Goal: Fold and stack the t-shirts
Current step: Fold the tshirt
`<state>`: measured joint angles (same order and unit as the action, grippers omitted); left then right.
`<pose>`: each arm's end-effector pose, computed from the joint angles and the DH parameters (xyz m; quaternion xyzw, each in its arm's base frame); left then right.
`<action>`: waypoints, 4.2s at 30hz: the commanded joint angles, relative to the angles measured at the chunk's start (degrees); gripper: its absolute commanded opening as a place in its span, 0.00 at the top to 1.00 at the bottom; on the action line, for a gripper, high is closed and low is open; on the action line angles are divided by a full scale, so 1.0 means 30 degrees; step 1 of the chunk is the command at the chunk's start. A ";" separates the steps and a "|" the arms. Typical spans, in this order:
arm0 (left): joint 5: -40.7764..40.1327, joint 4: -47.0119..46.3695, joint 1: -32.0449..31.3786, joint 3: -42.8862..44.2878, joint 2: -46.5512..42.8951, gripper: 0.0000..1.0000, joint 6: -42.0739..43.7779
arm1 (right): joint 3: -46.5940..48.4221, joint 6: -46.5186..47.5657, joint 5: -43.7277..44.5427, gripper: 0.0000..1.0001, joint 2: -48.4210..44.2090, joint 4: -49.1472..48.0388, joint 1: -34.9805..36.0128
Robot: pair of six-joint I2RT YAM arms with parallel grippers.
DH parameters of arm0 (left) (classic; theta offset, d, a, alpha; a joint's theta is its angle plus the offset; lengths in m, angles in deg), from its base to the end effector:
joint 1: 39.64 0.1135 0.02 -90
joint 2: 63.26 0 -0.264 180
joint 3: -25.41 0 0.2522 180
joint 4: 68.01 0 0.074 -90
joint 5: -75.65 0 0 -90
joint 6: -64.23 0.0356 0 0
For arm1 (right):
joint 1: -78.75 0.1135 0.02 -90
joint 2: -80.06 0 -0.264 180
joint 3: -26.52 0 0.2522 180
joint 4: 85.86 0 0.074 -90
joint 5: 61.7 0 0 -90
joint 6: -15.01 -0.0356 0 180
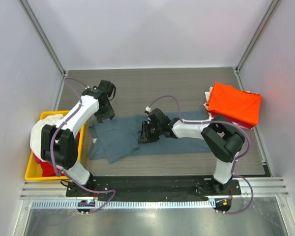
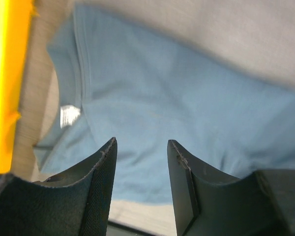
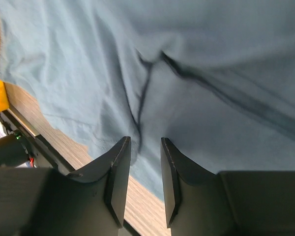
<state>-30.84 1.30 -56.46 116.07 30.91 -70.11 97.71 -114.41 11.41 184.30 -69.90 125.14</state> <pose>0.3120 -0.0838 0.2580 -0.2536 0.9454 0.0469 0.1994 0.2458 0.2730 0.1503 -0.1076 0.9217 0.3365 0.1600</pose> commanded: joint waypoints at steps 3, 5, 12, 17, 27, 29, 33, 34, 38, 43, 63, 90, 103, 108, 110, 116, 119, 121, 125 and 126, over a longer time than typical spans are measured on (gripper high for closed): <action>0.1801 -0.0789 -0.0662 -0.3714 -0.2617 0.54 -0.0132 | -0.0685 -0.1507 -0.0698 0.64 -0.0149 -0.1521 0.0034; 0.2740 -0.1577 -0.0984 -0.5438 -0.3847 0.54 -0.0659 | -0.0949 -0.1684 -0.1020 0.63 -0.0149 -0.1873 0.0064; 0.4471 -0.3193 -0.2654 -0.8494 -0.5902 0.54 -0.1919 | -0.1448 -0.2358 -0.1811 0.63 0.0055 -0.2782 0.0327; 0.4355 -0.4128 -0.3564 -0.9547 -0.5464 0.54 -0.2389 | -0.1653 -0.3235 -0.1931 0.62 0.0202 -0.3338 0.0561; 0.3798 -0.5362 -0.3564 -1.0166 -0.3236 0.56 -0.2243 | -0.1535 -0.4056 -0.2136 0.70 0.0759 -0.3603 0.0737; 0.3710 -0.5392 -0.3564 -1.0283 -0.3294 0.56 -0.2243 | -0.1448 -0.4029 -0.2078 0.81 0.0730 -0.3516 0.0737; 0.3418 -0.5362 -0.3564 -1.0487 -0.3412 0.56 -0.2184 | -0.1215 -0.3795 -0.1290 0.98 0.0233 -0.2610 0.0708; 0.3330 -0.5391 -0.3593 -1.0546 -0.3412 0.56 -0.2126 | -0.0952 -0.3475 -0.1054 0.99 0.0145 -0.2201 0.0679; 0.2831 -0.5011 -0.3564 -1.0488 -0.3002 0.55 -0.1833 | -0.0130 -0.2508 0.0060 0.99 -0.0032 0.0492 0.0562; 0.2743 -0.5215 -0.3564 -1.0838 -0.2914 0.55 -0.1833 | -0.0042 -0.2271 0.0616 0.99 -0.0237 0.1171 0.0386; 0.2773 -0.4718 -0.3767 -1.0871 -0.4463 0.53 -0.1426 | 0.1191 -0.0864 0.1845 0.57 -0.2106 0.5449 -0.0258; -0.0831 -0.4073 -0.2831 -0.5953 -0.1312 1.00 -0.0368 | -0.5225 0.0222 1.1866 0.99 -1.1633 1.2187 -0.5474; 0.0252 -0.4776 -0.2362 -0.2376 0.4729 1.00 -0.0134 | -0.6925 -0.3115 1.2601 0.99 -0.9906 1.0782 -0.4685; 0.1100 -0.4484 -0.2011 0.0577 0.7659 1.00 0.0539 | -0.7219 -0.4348 1.2746 0.99 -0.8591 1.0518 -0.2518; 0.1394 -0.4250 -0.1749 0.1723 0.8943 1.00 0.0716 | -0.7191 -0.5078 1.3153 0.99 -0.8236 1.0749 -0.1148; 0.4082 -0.2346 -0.1484 0.9132 1.3335 1.00 0.1595 | -0.5703 -0.6457 1.1840 0.99 -0.6632 1.0371 0.3009; 0.5171 -0.2140 -0.1513 1.2852 1.5503 1.00 0.1566 | -0.3307 -0.7305 1.1693 0.99 -0.5193 1.0342 0.6053; 0.6664 -0.2226 -0.1484 1.5772 1.6768 1.00 0.1362 | -0.1749 -0.7397 1.1431 0.99 -0.3408 1.0225 0.7352; 0.9681 -0.3426 -0.1513 1.9885 1.9814 1.00 0.0221 | 0.2963 -0.6112 1.0288 0.99 -0.0827 0.9670 0.8822; 1.0121 -0.3690 -0.1513 2.0589 2.0720 1.00 -0.0101 | 0.3469 -0.5644 1.0141 0.99 -0.0649 0.9668 0.8881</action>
<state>-9.57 -4.41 -60.55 173.76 84.22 -67.51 102.30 -132.35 46.08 180.76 -39.02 150.61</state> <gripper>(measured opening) 0.003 0.023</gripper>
